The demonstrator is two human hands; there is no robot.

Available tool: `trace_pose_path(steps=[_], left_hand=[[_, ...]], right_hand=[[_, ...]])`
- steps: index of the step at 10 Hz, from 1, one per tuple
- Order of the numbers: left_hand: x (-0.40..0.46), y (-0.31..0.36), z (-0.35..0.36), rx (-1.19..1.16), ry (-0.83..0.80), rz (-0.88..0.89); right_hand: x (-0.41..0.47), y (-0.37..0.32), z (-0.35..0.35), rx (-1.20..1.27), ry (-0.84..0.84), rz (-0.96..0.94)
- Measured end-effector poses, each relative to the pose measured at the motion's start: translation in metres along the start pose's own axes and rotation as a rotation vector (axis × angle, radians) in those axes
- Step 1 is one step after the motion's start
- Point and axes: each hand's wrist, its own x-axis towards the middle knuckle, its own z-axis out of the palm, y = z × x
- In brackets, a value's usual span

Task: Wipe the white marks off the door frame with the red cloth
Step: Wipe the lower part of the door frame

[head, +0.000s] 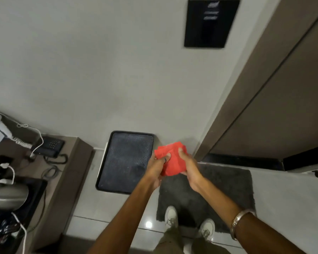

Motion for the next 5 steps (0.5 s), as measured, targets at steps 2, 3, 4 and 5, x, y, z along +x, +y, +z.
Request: trace_pose_path(steps=[2, 3, 4, 5], left_hand=[[0.063, -0.028, -0.096, 0.095, 0.12, -0.036], [0.095, -0.041, -0.136, 0.128, 0.154, -0.026], [0.135, -0.063, -0.182, 0.28, 0.212, 0.004], [0.151, -0.069, -0.192, 0.403, 0.217, 0.054]], right_hand=[[0.068, 0.071, 0.071, -0.306, 0.103, 0.124], [0.101, 0.099, 0.107, -0.338, 0.083, 0.158], [0.138, 0.128, 0.147, -0.437, 0.064, 0.176], [0.149, 0.134, 0.161, -0.517, 0.105, 0.152]])
